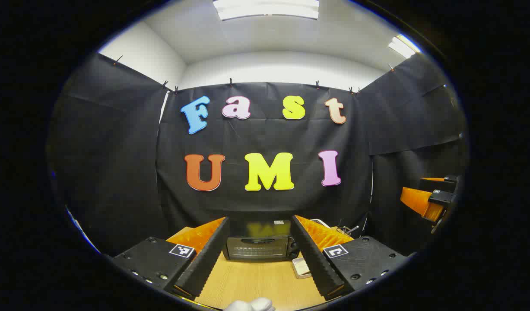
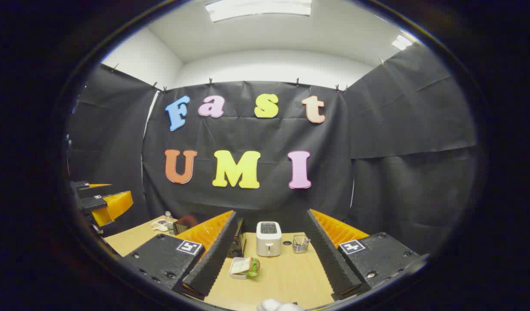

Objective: Open the electric oven with the left hand, put the food in, and close the electric oven.

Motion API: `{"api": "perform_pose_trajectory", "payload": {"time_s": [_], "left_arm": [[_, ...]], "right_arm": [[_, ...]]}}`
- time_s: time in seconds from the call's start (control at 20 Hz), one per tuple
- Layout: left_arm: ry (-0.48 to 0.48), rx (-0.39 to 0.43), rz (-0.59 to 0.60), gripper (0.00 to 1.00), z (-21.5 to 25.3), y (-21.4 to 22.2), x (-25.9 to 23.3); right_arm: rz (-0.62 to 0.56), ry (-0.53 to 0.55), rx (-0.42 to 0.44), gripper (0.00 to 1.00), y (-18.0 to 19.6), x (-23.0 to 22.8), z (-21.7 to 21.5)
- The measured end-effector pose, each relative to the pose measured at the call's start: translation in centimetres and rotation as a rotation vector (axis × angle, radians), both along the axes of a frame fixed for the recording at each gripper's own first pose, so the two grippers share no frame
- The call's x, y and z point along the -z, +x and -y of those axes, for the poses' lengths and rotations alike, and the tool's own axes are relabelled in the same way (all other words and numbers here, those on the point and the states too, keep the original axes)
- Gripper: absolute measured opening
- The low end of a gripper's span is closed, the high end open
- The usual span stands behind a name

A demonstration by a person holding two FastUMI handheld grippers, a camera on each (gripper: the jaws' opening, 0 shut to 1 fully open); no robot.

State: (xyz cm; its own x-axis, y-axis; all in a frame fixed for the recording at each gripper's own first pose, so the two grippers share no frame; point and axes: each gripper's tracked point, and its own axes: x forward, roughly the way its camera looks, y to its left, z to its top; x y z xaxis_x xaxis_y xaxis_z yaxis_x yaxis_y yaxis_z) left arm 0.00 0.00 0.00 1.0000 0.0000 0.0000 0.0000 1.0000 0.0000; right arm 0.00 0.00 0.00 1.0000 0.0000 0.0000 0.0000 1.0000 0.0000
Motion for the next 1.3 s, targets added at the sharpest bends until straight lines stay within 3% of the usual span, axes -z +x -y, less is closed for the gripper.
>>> {"api": "perform_pose_trajectory", "payload": {"time_s": [0.2, 0.25, 0.3, 0.35, 0.45, 0.5, 0.55, 0.6, 0.65, 0.8, 0.85, 1.0, 1.05, 1.3], "left_arm": [[0.005, -0.009, -0.006, 0.93, 0.0, 0.2, 0.3], [0.003, -0.013, -0.008, 0.93, 0.0, 0.3, 0.4], [0.003, -0.016, -0.007, 0.93, -0.1, 0.4, 0.3], [0.003, -0.018, -0.006, 0.93, -0.1, 0.6, 0.3], [0.004, -0.02, -0.013, 0.93, 0.0, 1.1, 0.8], [0.008, -0.021, -0.013, 0.93, 0.1, 1.3, 0.7], [0.012, -0.024, -0.01, 0.93, 0.1, 1.6, 0.7], [0.015, -0.024, -0.008, 0.92, 0.1, 1.9, 0.9], [0.016, -0.023, -0.007, 0.93, 0.4, 2.4, 1.2], [0.008, -0.014, -0.02, 0.93, 0.8, 4.2, 2.6], [0.0, -0.006, -0.016, 0.93, 1.1, 5.0, 2.9], [-0.015, 0.007, -0.019, 0.92, 1.6, 8.0, 5.2], [-0.016, 0.005, -0.032, 0.92, 1.7, 9.4, 6.1], [-0.052, 0.004, -0.097, 0.92, 2.0, 17.3, 12.2]], "right_arm": [[-0.001, -0.001, -0.012, 1.0, 0.2, -0.2, 0.0], [0.0, -0.002, -0.013, 0.91, 0.3, -0.2, 0.2], [-0.002, -0.004, -0.013, 0.91, 0.5, -0.3, 0.2], [-0.003, -0.005, -0.009, 1.0, 0.5, -0.2, 0.4], [-0.017, -0.006, -0.006, 1.0, 0.8, 0.2, 0.7], [-0.019, -0.004, -0.008, 0.92, 0.9, 0.1, 0.8], [-0.019, -0.003, -0.005, 1.0, 1.1, 0.2, 1.1], [-0.02, -0.002, -0.005, 0.91, 1.2, 0.2, 1.3], [-0.025, -0.002, -0.003, 1.0, 1.5, 0.4, 1.5], [-0.043, 0.004, -0.003, 1.0, 2.0, 0.9, 1.9], [-0.048, 0.003, 0.002, 0.91, 2.1, 1.1, 2.3], [-0.072, -0.018, 0.019, 0.91, 2.5, 1.4, 3.4], [-0.077, -0.023, 0.027, 1.0, 2.6, 1.6, 3.8], [-0.111, -0.042, 0.079, 1.0, 3.1, 1.8, 6.1]]}}
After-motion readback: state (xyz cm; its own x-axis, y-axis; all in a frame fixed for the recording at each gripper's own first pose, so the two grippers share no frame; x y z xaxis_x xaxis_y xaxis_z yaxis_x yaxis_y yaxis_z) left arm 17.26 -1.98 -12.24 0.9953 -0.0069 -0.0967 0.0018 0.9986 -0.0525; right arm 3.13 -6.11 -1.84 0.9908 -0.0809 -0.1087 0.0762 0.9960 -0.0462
